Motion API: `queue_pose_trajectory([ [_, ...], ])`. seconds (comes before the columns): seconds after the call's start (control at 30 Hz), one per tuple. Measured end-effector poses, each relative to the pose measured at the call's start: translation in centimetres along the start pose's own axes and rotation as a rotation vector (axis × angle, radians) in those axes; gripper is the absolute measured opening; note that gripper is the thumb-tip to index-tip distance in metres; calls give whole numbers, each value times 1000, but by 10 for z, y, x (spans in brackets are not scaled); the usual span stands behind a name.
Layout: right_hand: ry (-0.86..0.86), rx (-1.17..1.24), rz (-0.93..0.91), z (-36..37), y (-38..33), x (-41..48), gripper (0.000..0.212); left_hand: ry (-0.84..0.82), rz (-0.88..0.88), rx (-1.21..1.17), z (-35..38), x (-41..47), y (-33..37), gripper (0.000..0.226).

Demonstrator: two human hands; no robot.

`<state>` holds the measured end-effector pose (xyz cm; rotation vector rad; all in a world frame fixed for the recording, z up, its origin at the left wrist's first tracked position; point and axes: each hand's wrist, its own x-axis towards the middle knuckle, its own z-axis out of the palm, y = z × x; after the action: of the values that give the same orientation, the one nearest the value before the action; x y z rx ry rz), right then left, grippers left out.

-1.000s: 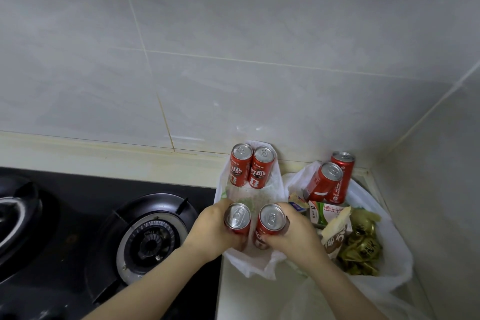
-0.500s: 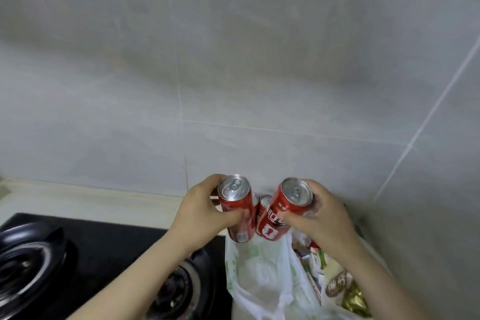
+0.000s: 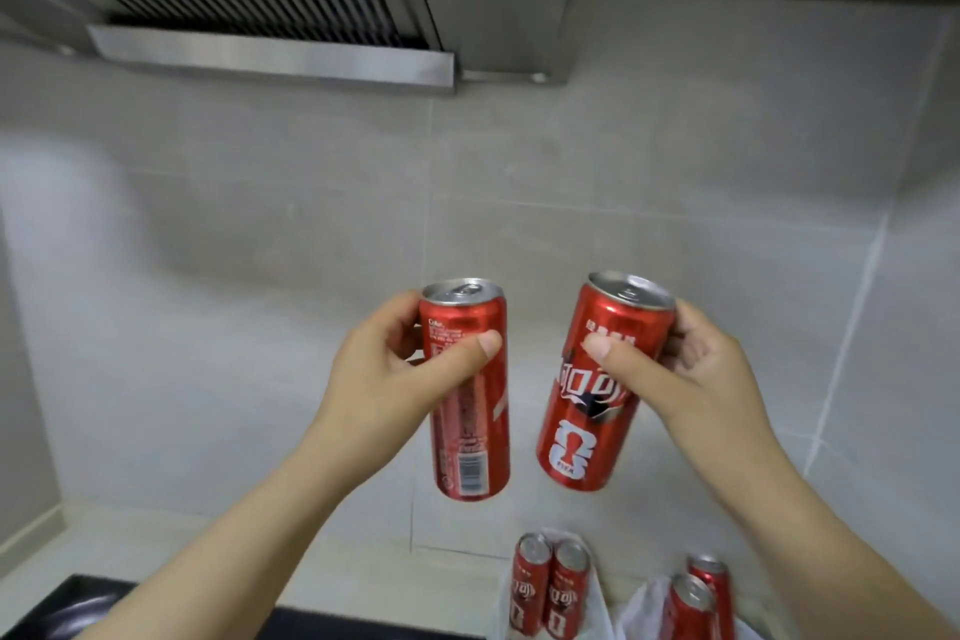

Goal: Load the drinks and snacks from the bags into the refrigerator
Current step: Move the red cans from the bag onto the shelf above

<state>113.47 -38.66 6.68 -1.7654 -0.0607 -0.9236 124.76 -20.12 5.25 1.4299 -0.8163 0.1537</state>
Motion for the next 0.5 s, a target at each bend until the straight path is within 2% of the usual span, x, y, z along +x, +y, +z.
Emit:
queue_pose_trajectory([
  [0.1, -25, 34, -41, 9, -17, 4, 39, 41, 52, 22, -12, 0, 26, 36],
  [0.23, -95, 89, -50, 20, -24, 7, 43, 82, 70, 96, -23, -11, 51, 43],
  [0.5, -370, 318, -104, 50, -28, 12, 42, 289, 46, 282, -38, -54, 85, 42],
])
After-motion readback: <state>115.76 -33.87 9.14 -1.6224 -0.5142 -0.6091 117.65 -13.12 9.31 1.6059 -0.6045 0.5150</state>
